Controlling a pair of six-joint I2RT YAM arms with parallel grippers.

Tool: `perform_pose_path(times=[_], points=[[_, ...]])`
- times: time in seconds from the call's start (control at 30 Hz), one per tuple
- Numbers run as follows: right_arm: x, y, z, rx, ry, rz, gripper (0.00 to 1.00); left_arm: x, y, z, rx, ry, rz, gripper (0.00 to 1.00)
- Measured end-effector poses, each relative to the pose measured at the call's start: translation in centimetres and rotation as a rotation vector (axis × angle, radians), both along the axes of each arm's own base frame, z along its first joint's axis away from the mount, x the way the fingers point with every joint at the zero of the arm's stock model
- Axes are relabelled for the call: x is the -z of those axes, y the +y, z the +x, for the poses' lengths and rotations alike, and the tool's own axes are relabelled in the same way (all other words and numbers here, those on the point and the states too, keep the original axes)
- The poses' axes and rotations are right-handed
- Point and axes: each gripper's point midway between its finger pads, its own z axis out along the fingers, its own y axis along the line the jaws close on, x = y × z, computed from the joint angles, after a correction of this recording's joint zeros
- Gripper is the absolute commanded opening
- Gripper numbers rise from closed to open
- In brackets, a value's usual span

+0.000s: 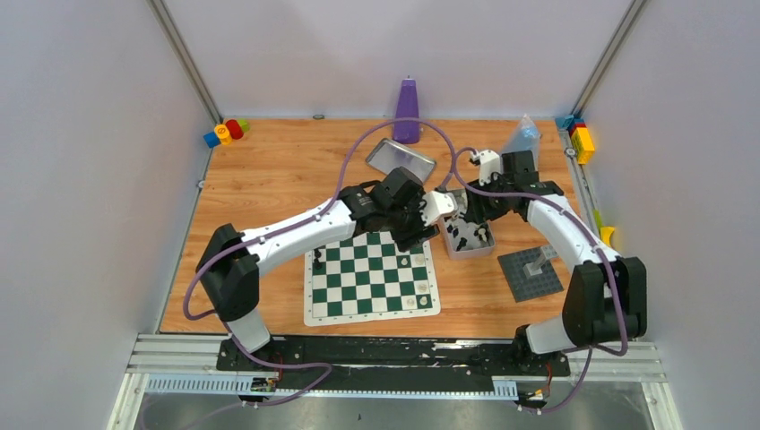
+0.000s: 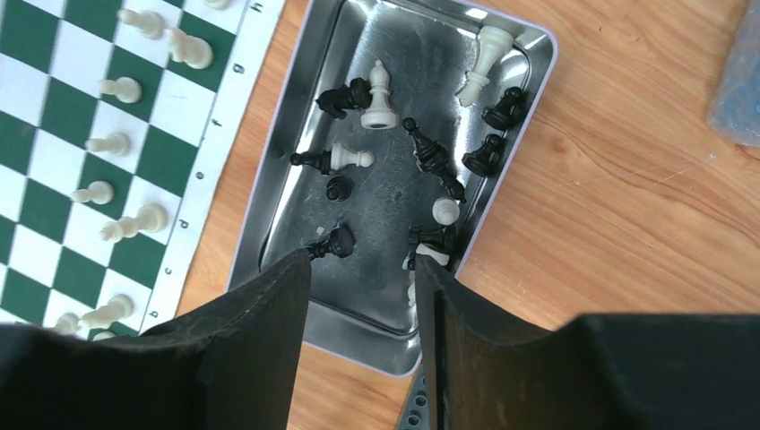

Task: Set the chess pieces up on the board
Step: Pick up the chess piece from the storage box.

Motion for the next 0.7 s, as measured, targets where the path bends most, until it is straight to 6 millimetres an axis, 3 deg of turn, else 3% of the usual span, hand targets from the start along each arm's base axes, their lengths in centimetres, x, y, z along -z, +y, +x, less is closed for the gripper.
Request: perform_pose_path(times=[0.23,0.4,0.7], points=[[3.4,0.0,1.3,-0.01,0.072,-0.152,0.33,-3.2,2.6,1.8,-0.056,-0.05,-0.046,0.66],[5.1,-0.5,1.9,-0.003,0.113,-0.244,0.33,-3.2,3.4,1.5,-0.063,-0.048,-0.043,0.66],[6.4,-1.8,2.3,0.022,0.137,-0.38,0.33,-2.7,3.7,1.2,-0.062,-0.035,-0.03,0.66]])
